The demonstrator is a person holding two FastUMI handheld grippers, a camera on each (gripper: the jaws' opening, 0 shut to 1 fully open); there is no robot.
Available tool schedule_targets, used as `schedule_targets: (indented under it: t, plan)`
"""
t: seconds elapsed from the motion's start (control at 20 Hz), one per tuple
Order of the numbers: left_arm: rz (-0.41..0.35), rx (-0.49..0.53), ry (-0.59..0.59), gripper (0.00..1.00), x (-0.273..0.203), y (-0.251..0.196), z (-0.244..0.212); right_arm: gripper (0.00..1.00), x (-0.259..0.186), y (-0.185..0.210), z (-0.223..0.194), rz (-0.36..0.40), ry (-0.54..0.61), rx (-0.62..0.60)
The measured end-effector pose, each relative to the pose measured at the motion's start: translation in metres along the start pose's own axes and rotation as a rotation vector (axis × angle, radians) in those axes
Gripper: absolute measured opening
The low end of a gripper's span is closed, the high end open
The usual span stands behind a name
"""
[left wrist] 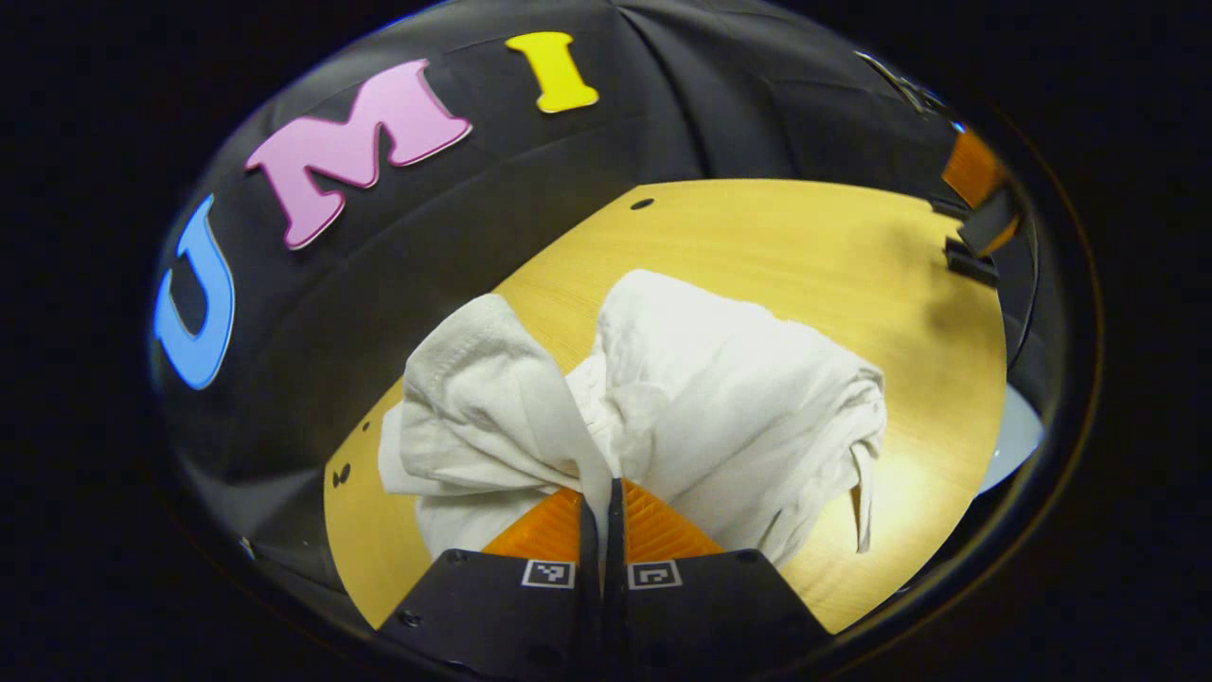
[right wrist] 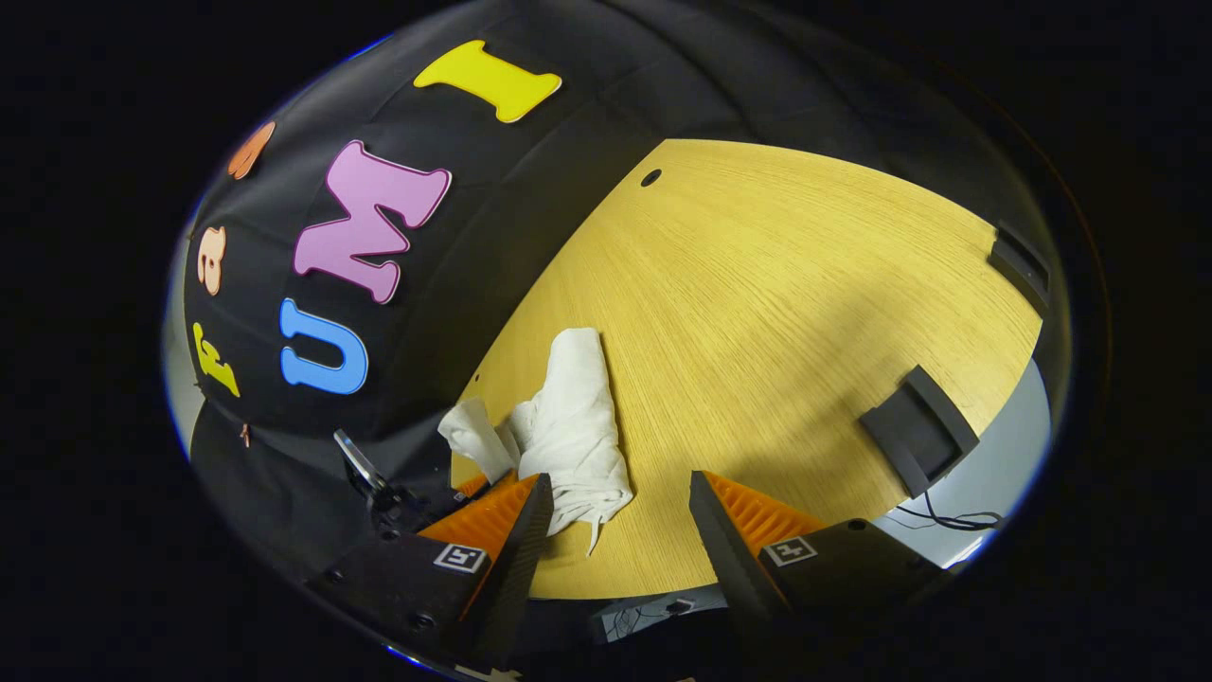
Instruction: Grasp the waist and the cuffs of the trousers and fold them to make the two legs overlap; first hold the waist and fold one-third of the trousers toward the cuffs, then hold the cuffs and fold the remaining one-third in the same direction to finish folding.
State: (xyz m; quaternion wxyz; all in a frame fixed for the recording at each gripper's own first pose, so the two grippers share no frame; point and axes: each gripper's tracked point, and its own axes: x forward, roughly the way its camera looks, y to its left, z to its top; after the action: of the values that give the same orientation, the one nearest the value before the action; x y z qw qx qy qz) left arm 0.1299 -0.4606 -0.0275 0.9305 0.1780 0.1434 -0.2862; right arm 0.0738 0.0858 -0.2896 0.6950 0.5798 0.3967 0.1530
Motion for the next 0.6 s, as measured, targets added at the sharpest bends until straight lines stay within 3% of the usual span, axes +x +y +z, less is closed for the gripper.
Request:
schedule_targets:
  t: [0.15,0.35,0.45,0.5,0.55,0.6]
  plan:
    - [0.002,0.128,0.009,0.06,0.010,-0.008,-0.003,0.90,0.000,-0.002,0.010,-0.003,-0.019,0.011]
    - [0.026,0.204,0.021,0.11,0.016,-0.014,-0.006,0.90,0.000,-0.004,0.023,-0.007,-0.055,0.033]
    - [0.028,0.201,0.029,0.20,0.017,-0.016,-0.008,0.90,0.001,-0.003,0.024,-0.007,-0.059,0.035]
    - [0.025,0.190,0.026,0.29,0.015,-0.017,-0.007,0.90,0.003,-0.001,0.023,-0.006,-0.058,0.034]
    - [0.025,0.179,0.022,0.31,0.011,-0.017,-0.005,0.90,0.004,0.002,0.022,-0.006,-0.055,0.028]
    - [0.023,0.164,0.017,0.49,0.006,-0.014,-0.002,0.90,0.006,0.005,0.020,-0.006,-0.051,0.018]
